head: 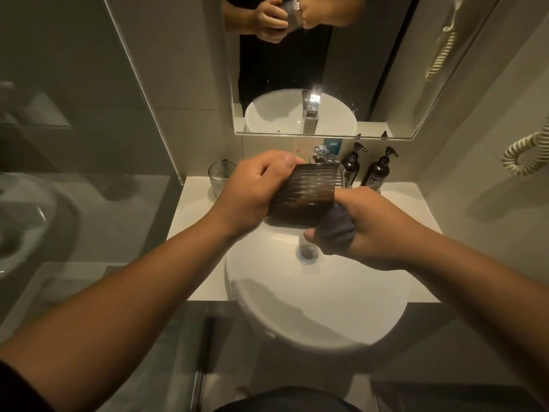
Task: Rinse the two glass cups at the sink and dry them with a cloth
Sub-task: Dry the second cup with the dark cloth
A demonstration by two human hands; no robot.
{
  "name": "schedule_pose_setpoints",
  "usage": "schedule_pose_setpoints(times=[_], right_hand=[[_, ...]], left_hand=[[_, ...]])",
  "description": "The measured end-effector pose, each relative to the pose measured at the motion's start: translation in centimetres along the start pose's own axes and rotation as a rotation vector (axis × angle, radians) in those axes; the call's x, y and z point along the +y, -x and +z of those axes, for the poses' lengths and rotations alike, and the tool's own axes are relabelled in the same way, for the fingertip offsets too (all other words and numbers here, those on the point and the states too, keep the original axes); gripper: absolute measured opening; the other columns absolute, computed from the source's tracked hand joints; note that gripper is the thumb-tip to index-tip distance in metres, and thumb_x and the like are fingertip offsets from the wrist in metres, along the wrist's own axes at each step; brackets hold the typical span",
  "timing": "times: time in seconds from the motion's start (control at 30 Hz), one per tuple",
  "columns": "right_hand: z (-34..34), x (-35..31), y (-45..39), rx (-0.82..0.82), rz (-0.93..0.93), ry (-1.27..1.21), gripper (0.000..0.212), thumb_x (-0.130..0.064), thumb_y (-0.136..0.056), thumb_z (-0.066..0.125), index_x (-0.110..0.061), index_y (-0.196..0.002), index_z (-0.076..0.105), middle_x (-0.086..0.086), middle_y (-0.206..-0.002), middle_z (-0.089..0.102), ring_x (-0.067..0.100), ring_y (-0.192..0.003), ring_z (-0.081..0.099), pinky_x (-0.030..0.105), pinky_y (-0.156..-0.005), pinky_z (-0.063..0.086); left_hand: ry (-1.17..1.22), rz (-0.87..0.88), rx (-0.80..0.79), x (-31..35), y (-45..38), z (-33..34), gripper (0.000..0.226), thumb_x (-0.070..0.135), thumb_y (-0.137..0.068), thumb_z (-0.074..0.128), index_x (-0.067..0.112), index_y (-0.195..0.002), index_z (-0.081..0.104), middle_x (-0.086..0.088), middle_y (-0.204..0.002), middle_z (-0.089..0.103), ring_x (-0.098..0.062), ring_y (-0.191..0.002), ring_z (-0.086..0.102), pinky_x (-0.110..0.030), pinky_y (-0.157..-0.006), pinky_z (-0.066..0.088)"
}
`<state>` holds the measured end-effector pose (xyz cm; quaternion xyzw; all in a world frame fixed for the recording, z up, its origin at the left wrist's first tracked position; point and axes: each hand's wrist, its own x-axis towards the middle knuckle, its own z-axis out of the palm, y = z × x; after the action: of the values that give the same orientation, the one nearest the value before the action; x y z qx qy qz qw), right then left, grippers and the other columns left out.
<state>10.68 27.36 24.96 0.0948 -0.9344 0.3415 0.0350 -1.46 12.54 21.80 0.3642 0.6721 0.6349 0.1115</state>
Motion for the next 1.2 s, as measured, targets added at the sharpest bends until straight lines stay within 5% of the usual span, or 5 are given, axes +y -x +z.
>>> schedule_pose_setpoints(times=[0.47,0.67,0.87,1.07,1.2], right_hand=[[-0.4,1.2,-1.7,0.039,0.402,-1.055,0.045,-0.009,-0.075,0.072,-0.002,-0.119,0.063,0.025,-0.122,0.063,0.040,-0.112,0.062,0.051,-0.098,0.050],[-2.8,1.7,-1.9,0.343,0.449,-1.216,0.042,-0.001,-0.079,0.066,0.005,-0.120,0.060,0.021,-0.111,0.070,0.034,-0.104,0.068,0.041,-0.091,0.055],[-0.6,1.4,-1.1,0.816,0.214,-0.676,0.019,-0.008,-0.089,0.065,-0.013,-0.108,0.065,0.008,-0.095,0.069,0.015,-0.080,0.069,0.027,-0.064,0.055],[4.9,1.7,-1.1,0.576,-0.241,0.208,0.048,-0.026,-0.086,0.068,-0.007,-0.127,0.052,0.019,-0.143,0.046,0.032,-0.140,0.037,0.049,-0.112,0.037],[4.7,1.3,-0.7,0.374,-0.130,0.111,0.088,-0.072,-0.076,0.058,-0.015,-0.139,0.036,0.007,-0.162,0.009,0.025,-0.151,0.005,0.054,-0.117,0.026]], left_hand=[[-0.485,0.554,0.107,-2.7,0.9,-0.5,0.056,0.043,-0.101,0.046,-0.008,-0.114,0.064,-0.014,-0.113,0.061,-0.019,-0.108,0.056,-0.022,-0.099,0.043],[-0.395,0.284,0.313,-3.6,1.2,-0.5,0.048,0.048,-0.094,0.050,0.008,-0.117,0.064,-0.003,-0.116,0.059,-0.005,-0.102,0.055,-0.011,-0.093,0.043],[0.648,-0.628,0.643,-1.6,0.8,1.2,0.036,0.052,-0.100,0.045,0.024,-0.116,0.059,-0.008,-0.118,0.066,-0.028,-0.105,0.067,-0.051,-0.086,0.060],[0.809,-0.606,0.396,-0.6,1.8,3.4,0.048,0.056,-0.100,0.044,0.020,-0.120,0.068,-0.009,-0.109,0.077,-0.026,-0.101,0.074,-0.044,-0.090,0.058],[0.768,-0.557,0.217,-1.7,2.5,2.4,0.049,0.047,-0.099,0.049,0.016,-0.137,0.057,-0.017,-0.130,0.067,-0.036,-0.122,0.063,-0.053,-0.103,0.050]])
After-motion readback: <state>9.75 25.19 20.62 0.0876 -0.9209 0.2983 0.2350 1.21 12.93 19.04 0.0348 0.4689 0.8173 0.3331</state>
